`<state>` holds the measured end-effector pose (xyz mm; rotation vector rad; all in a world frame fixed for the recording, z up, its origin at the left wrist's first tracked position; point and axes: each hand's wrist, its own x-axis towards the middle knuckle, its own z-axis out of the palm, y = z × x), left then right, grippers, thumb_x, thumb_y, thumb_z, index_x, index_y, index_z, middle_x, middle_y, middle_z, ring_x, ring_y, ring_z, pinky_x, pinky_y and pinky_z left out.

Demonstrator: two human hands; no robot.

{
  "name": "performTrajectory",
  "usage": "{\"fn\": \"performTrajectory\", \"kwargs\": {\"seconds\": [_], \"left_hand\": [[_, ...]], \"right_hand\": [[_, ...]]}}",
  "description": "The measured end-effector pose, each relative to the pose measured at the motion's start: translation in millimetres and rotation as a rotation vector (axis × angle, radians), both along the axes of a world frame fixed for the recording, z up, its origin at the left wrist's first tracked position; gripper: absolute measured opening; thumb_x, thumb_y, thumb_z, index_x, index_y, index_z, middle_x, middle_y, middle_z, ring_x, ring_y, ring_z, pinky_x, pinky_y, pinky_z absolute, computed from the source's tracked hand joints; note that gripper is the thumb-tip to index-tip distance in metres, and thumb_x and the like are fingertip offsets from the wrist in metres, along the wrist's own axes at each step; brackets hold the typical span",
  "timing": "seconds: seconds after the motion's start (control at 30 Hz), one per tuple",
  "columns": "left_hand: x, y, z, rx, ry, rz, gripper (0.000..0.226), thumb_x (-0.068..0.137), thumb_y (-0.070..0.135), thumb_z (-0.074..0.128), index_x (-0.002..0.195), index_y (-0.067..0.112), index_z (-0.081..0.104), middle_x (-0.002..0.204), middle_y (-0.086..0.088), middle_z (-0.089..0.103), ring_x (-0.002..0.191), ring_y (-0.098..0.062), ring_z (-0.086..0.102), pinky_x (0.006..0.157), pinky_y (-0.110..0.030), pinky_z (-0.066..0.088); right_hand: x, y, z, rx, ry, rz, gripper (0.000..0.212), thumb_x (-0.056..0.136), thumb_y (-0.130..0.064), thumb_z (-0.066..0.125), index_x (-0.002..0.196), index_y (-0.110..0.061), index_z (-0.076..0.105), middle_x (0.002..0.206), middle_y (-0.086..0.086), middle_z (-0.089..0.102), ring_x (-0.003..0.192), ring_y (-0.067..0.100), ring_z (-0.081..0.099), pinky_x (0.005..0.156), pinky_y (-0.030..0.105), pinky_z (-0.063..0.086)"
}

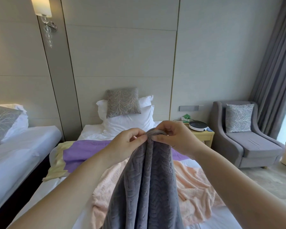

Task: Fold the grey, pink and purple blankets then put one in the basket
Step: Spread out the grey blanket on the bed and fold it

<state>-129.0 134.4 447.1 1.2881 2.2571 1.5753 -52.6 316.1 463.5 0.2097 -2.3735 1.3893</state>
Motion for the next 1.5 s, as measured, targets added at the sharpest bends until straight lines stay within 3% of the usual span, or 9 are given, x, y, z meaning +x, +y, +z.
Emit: {"fn": "performTrajectory", "kwargs": {"seconds": [0.13,0.37,0.47,0.6,0.77,0.93,1.03,1.17,1.5], "left_hand": [[6,-1,3,-0.004,-0.149,-0.059,0.023,0.096,0.033,0.052,0.105,0.015,0.063,0.095,-0.007,0.063,0.090,-0.011,0.055,0.088,-0.028,0.047],[-3,1,8,-0.010,0.083,0.035,0.009,0.095,0.019,0.054,0.098,0.021,0.063,0.087,0.003,0.062,0.081,-0.006,0.054,0.078,-0.023,0.043],[-8,-2,14,0.096,-0.051,0.070,0.012,0.092,0.028,0.053,0.092,0.033,0.064,0.086,0.008,0.062,0.084,-0.005,0.056,0.079,-0.018,0.043],[-10,-3,25,0.251,-0.195,0.122,0.016,0.079,0.030,0.050,0.089,0.027,0.063,0.094,-0.001,0.064,0.093,-0.015,0.056,0.093,-0.037,0.041],[-17,-11,26,0.085,-0.074,0.313,0.024,0.088,0.011,0.042,0.099,0.024,0.059,0.085,0.004,0.058,0.077,-0.009,0.050,0.070,-0.023,0.038],[-9,-15,25,-0.047,-0.167,0.199,0.032,0.085,0.035,0.048,0.105,0.016,0.063,0.106,-0.007,0.065,0.104,-0.013,0.059,0.093,-0.027,0.041],[-4,-15,25,-0.112,-0.021,0.187,0.033,0.085,0.059,0.055,0.093,0.029,0.067,0.089,0.008,0.071,0.079,0.012,0.062,0.072,-0.005,0.044],[-5,-12,34,0.012,0.006,0.190,0.006,0.086,0.042,0.064,0.086,0.037,0.068,0.088,0.014,0.073,0.084,-0.002,0.067,0.078,-0.022,0.049],[-11,-6,52,0.390,-0.040,0.330,0.007,0.086,0.026,0.068,0.081,0.023,0.065,0.082,0.004,0.067,0.080,-0.012,0.064,0.079,-0.032,0.049]], "right_hand": [[-2,-6,-7,-0.065,0.046,-0.019,0.014,0.079,-0.004,0.074,0.082,-0.011,0.062,0.083,0.017,0.066,0.072,0.013,0.054,0.071,0.026,0.044],[-6,-5,-10,-0.278,0.036,0.135,0.019,0.080,-0.004,0.072,0.085,-0.012,0.056,0.080,0.003,0.063,0.078,0.016,0.057,0.074,0.025,0.048],[-6,-4,-22,-0.372,-0.030,0.258,0.021,0.074,-0.015,0.073,0.087,-0.011,0.057,0.085,0.005,0.063,0.082,0.019,0.059,0.078,0.027,0.051],[-6,-10,-47,-0.404,-0.102,0.249,0.014,0.070,-0.020,0.075,0.078,-0.017,0.064,0.080,0.004,0.066,0.078,0.019,0.059,0.078,0.032,0.047],[-9,-8,-45,-0.510,0.009,0.134,0.015,0.085,-0.002,0.063,0.078,-0.016,0.063,0.076,0.008,0.060,0.074,0.024,0.048,0.070,0.036,0.039],[-9,-12,-26,-0.427,0.008,0.139,0.013,0.090,0.003,0.058,0.084,-0.010,0.059,0.080,0.009,0.059,0.077,0.025,0.048,0.075,0.040,0.038],[-8,-14,-20,-0.388,0.017,0.141,0.009,0.090,0.003,0.057,0.088,-0.005,0.058,0.084,0.013,0.058,0.083,0.027,0.048,0.080,0.043,0.037],[-6,-16,-22,-0.348,0.017,0.171,0.007,0.088,0.000,0.062,0.089,-0.007,0.060,0.085,0.012,0.060,0.082,0.024,0.053,0.081,0.040,0.042],[2,-25,-92,-0.185,-0.092,0.167,0.011,0.072,-0.030,0.074,0.079,-0.031,0.066,0.081,-0.003,0.065,0.080,0.016,0.060,0.083,0.042,0.049]]}}
